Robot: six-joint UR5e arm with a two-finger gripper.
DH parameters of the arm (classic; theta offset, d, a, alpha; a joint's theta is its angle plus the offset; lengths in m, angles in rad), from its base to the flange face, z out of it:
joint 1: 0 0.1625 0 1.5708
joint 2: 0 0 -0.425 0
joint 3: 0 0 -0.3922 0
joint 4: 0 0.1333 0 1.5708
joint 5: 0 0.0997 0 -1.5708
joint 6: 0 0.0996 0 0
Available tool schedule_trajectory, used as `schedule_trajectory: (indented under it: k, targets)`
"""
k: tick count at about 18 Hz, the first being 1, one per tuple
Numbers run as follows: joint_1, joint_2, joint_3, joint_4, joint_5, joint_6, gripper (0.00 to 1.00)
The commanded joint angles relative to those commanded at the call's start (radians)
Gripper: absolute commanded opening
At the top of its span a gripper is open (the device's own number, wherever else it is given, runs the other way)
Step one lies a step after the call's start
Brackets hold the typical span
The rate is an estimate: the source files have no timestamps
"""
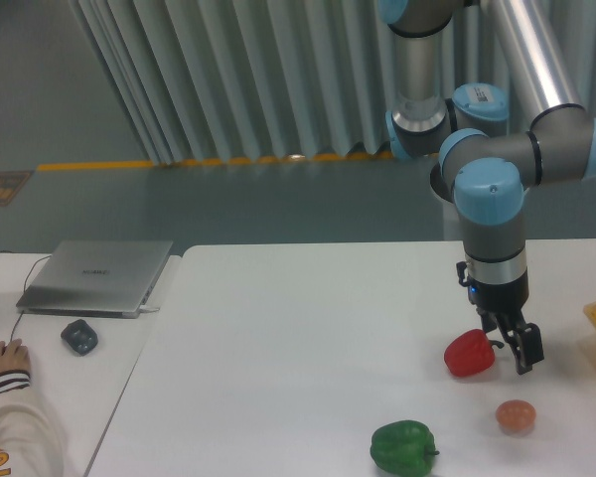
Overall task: Place the triangular bread on the table
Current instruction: 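Move the open gripper up and away toward the yellow tray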
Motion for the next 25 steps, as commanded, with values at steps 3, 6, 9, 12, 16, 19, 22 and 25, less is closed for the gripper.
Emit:
schedule_trajectory:
  k: [3,6,9,12,16,19,22,25]
  targets:
    - [0.002,0.002,0.002,0.006,-0.002,0.002,1.00]
    - [0.002,0.002,0.000,0.005,0.008,-0.002,1.00]
    - [0.017,0.009,-0.008,0.008,0.011,-0.003,1.00]
    - [0.047,0.018,-0.006,0.008,0.008,0.003,1.00]
    - [0.078,0.020,-0.006,0.009,0.008,0.087,1.00]
    - [0.121,0.028,-0.009,0.008,0.005,0.168,1.00]
    - [0.159,0.028,0.005,0.008,0.002,0.218,1.00]
    - [0.208,0.012,0.015,0.021,0.002,0.325,1.00]
